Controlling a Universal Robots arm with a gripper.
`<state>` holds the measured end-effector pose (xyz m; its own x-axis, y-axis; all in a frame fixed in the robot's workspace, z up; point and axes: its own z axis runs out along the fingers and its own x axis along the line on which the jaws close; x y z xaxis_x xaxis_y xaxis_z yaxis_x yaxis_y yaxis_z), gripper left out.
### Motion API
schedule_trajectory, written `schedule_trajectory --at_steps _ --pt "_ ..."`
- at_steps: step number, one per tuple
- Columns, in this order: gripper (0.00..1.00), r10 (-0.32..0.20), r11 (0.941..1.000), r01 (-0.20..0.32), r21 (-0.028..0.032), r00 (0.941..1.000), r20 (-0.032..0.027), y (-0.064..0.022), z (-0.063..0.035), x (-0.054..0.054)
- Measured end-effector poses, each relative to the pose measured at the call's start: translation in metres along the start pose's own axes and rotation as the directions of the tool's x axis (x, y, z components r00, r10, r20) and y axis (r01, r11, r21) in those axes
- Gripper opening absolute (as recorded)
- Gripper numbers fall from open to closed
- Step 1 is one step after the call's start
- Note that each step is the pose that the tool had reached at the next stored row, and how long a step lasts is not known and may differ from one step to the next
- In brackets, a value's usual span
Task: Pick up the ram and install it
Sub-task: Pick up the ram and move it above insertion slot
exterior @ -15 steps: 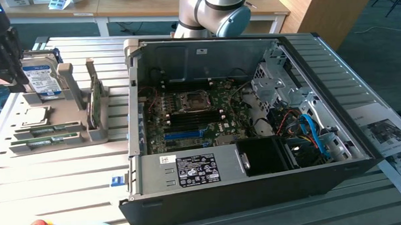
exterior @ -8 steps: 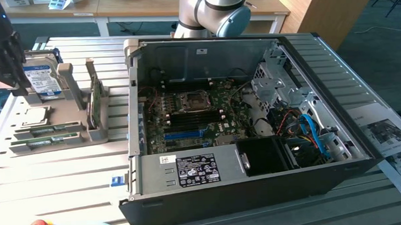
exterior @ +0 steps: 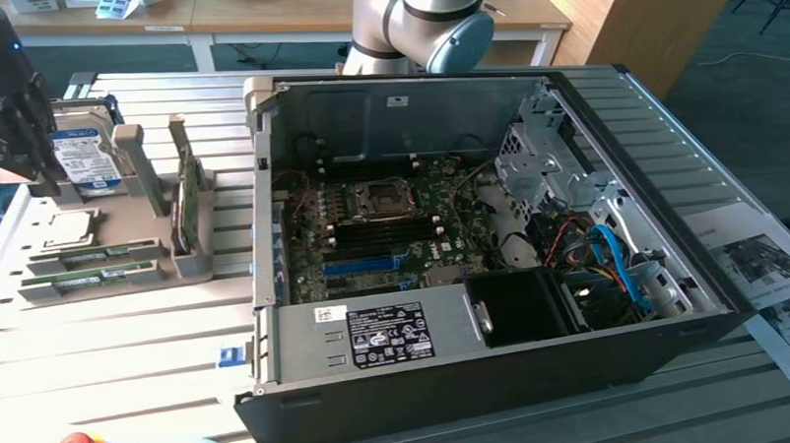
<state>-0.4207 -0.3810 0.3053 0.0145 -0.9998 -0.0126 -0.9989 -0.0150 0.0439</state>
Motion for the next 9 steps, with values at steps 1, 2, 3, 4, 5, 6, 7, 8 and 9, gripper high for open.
schedule_trajectory --at_steps 1,2,3,4,5,6,7,8,9 --pt "0.30 0.000 1.0000 0.000 0.0000 1.0000 0.0000 -0.0001 0.0014 0.000" --pt "0.30 0.000 1.0000 0.000 0.0000 1.0000 0.0001 -0.0001 0.0028 0.000" --pt "0.30 0.000 1.0000 0.000 0.0000 1.0000 0.0001 -0.0002 0.0042 0.000" --pt "0.30 0.000 1.0000 0.000 0.0001 1.0000 0.0001 -0.0003 0.0057 0.000" --pt "0.30 0.000 1.0000 0.000 0.0000 1.0000 0.0000 -0.0003 0.0071 0.000" --pt "0.30 0.000 1.0000 0.000 0.0001 1.0000 0.0000 -0.0004 0.0085 0.000" --pt "0.30 0.000 1.0000 0.000 0.0001 1.0000 0.0000 -0.0005 0.0100 0.000" --pt "0.30 0.000 1.0000 0.000 0.0001 1.0000 0.0001 -0.0005 0.0114 0.000" --pt "0.30 0.000 1.0000 0.000 0.0001 1.0000 0.0000 -0.0006 0.0127 0.000"
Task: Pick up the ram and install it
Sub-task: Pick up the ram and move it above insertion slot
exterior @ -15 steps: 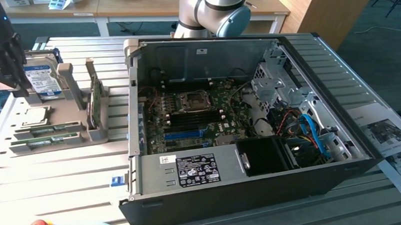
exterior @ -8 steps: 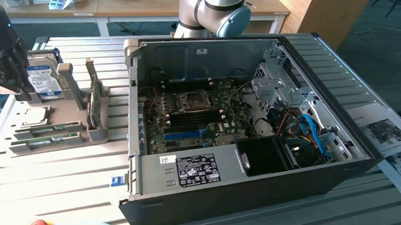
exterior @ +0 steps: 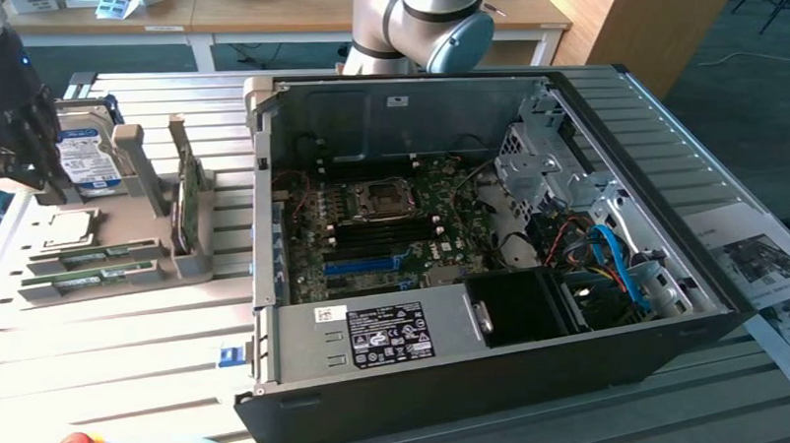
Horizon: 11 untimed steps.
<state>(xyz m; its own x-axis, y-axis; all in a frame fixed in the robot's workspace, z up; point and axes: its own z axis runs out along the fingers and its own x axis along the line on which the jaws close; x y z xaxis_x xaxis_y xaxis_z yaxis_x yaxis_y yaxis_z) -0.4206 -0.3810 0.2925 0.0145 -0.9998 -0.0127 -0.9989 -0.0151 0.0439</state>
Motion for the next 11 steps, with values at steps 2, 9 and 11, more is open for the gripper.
schedule_trajectory --at_steps 2,9,11 --pt "0.30 0.000 1.0000 0.000 0.0000 1.0000 0.0000 -0.0001 0.0026 0.000" --pt "0.30 0.000 1.0000 0.000 -0.0001 1.0000 0.0000 -0.0004 0.0116 0.000" --pt "0.30 0.000 1.0000 0.000 0.0001 1.0000 0.0001 -0.0006 0.0142 0.000"
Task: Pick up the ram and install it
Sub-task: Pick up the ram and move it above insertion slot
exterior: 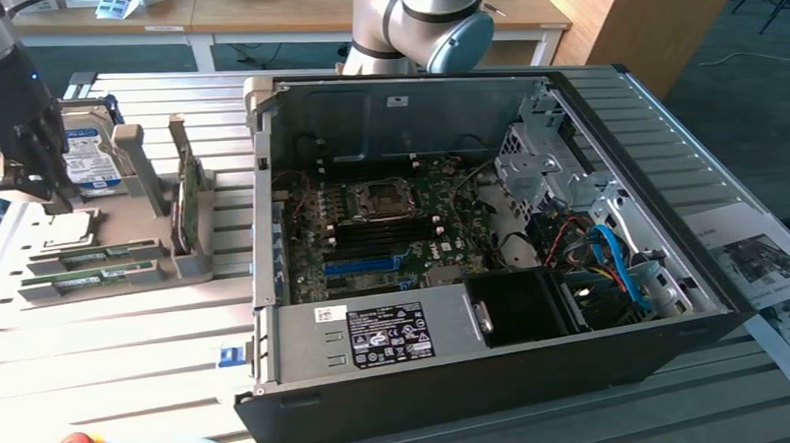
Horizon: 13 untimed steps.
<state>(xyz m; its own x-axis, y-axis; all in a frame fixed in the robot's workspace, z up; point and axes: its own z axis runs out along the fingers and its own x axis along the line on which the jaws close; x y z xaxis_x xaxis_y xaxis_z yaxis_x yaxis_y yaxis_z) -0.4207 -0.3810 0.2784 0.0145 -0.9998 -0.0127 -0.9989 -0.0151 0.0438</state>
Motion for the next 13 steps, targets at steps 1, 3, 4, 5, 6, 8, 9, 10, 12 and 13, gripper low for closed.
schedule_trajectory --at_steps 1,3,4,5,6,8,9,10,12,13 --pt "0.30 0.000 1.0000 0.000 0.0000 1.0000 0.0000 0.0000 0.0013 0.000" --pt "0.30 0.000 1.0000 0.000 0.0000 1.0000 0.0000 -0.0001 0.0037 0.000" --pt "0.30 0.000 1.0000 0.000 0.0000 1.0000 0.0000 -0.0002 0.0050 0.000" --pt "0.30 0.000 1.0000 0.000 0.0000 1.0000 0.0000 -0.0003 0.0073 0.000" --pt "0.30 0.000 1.0000 0.000 0.0000 1.0000 0.0000 -0.0003 0.0086 0.000" --pt "0.30 0.000 1.0000 0.000 -0.0001 1.0000 -0.0001 -0.0005 0.0120 0.000" --pt "0.30 0.000 1.0000 0.000 -0.0002 1.0000 0.0000 -0.0005 0.0130 0.000" --pt "0.30 0.000 1.0000 0.000 0.0000 1.0000 0.0000 -0.0006 0.0141 0.000" --pt "0.30 0.000 1.0000 0.000 0.0000 1.0000 0.0000 -0.0007 0.0161 0.000" --pt "0.30 0.000 1.0000 0.000 0.0000 1.0000 0.0000 -0.0007 0.0169 0.000"
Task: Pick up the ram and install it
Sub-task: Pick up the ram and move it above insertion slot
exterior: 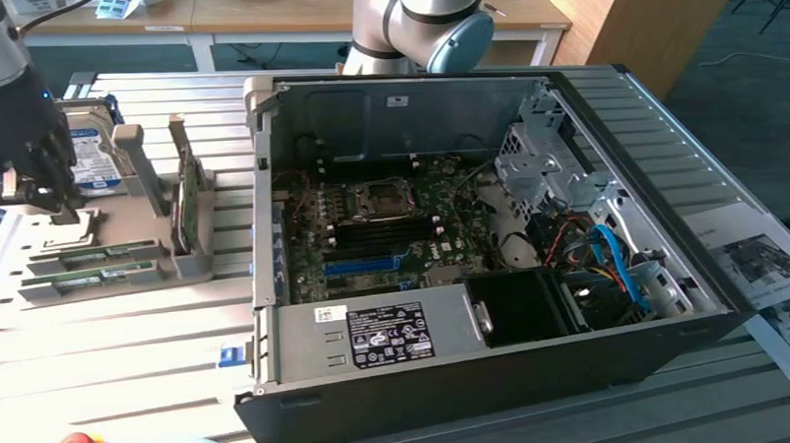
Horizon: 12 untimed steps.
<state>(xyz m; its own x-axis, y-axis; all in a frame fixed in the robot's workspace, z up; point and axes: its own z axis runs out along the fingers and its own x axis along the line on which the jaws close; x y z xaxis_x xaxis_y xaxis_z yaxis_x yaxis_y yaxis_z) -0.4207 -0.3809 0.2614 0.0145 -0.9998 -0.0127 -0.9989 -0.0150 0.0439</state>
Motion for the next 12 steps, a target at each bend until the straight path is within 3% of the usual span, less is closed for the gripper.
schedule_trajectory --at_steps 12 --pt "0.30 0.000 1.0000 0.000 0.0000 1.0000 0.0000 0.0000 0.0019 0.0022"
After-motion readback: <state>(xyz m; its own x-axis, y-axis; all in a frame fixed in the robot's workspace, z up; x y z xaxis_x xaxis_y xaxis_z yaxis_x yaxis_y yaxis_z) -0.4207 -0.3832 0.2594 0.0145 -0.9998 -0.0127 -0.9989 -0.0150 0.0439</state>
